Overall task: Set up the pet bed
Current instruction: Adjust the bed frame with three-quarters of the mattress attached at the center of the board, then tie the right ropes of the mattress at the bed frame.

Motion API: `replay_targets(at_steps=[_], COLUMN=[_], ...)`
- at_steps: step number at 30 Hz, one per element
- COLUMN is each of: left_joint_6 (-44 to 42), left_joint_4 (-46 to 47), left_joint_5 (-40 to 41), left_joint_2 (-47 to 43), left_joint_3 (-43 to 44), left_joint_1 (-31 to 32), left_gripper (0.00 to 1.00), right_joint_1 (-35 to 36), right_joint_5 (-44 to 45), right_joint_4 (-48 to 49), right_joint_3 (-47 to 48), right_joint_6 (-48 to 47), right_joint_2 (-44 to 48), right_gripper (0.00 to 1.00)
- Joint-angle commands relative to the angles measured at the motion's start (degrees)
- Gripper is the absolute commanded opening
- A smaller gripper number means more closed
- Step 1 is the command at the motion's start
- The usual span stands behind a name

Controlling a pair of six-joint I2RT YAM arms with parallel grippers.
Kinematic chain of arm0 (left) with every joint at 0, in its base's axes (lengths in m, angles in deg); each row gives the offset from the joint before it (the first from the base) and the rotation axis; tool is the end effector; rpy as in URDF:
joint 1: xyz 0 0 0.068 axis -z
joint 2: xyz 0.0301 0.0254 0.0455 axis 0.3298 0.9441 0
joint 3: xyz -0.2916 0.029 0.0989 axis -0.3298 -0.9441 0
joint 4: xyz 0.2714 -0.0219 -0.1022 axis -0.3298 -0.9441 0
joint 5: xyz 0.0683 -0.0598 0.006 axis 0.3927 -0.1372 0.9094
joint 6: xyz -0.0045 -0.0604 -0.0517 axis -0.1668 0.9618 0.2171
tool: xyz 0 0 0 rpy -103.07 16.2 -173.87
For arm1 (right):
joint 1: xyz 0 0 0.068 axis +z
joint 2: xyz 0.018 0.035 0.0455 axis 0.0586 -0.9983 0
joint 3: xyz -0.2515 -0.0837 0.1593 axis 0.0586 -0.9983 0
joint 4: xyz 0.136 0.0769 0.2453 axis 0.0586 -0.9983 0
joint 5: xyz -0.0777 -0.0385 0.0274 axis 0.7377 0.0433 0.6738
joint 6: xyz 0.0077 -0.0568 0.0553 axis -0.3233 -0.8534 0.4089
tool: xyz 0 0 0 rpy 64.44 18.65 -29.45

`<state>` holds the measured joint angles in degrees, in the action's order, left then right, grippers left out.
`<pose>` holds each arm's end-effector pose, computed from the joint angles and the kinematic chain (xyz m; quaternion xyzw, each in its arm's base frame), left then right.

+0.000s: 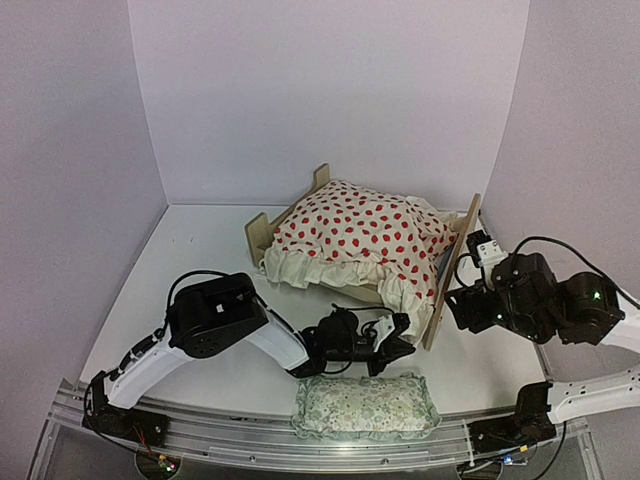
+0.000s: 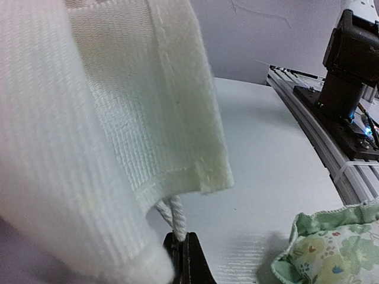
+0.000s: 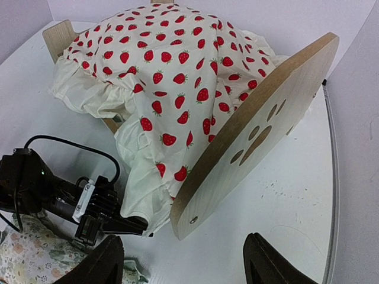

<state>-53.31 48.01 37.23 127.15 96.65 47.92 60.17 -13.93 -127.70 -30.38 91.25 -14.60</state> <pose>0.2031 -0.5469 0.0421 0.5152 0.5403 -0.4704 0.4705 0.1218 0.1406 0.3259 -0.1491 0.8464 0.0296 0.5104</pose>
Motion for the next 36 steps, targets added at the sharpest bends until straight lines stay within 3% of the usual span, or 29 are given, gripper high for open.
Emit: replay_targets(at_steps=[1, 10, 17, 21, 31, 36], left_joint_6=[3.2, 7.3, 7.4, 7.7, 8.5, 9.0], left_joint_4=[-3.6, -5.8, -10.1, -10.9, -11.5, -11.6], left_joint_5=[-0.6, -4.8, -7.2, -9.9, -12.5, -12.9], left_joint_2=[-8.5, -15.6, -18.2, -18.0, -17.4, -16.4], left_joint_3=[-4.9, -9.9, -10.5, -10.5, -10.2, -9.6], left_joint_1=[-0.4, -0.6, -0.5, -0.5, -0.4, -0.4], left_gripper=[0.00, 0.00, 0.00, 0.00, 0.00, 0.00], right_joint_1=[0.1, 0.1, 0.1, 0.1, 0.1, 0.1], right_joint_5=[-2.5, -7.9, -7.6, -6.8, -6.4, -5.8], right_joint_4=[1.7, 6.9, 14.6, 18.3, 26.5, 28.2], right_joint_3=[-1.6, -6.9, -14.9, -17.9, -18.5, -18.8], right_joint_6=[4.3, 12.5, 19.4, 24.0, 24.8, 25.0], right_joint_2=[-1.9, -4.3, -4.1, -7.4, -15.2, -17.2], right_gripper=[0.69, 0.63, 0.51, 0.49, 0.48, 0.42])
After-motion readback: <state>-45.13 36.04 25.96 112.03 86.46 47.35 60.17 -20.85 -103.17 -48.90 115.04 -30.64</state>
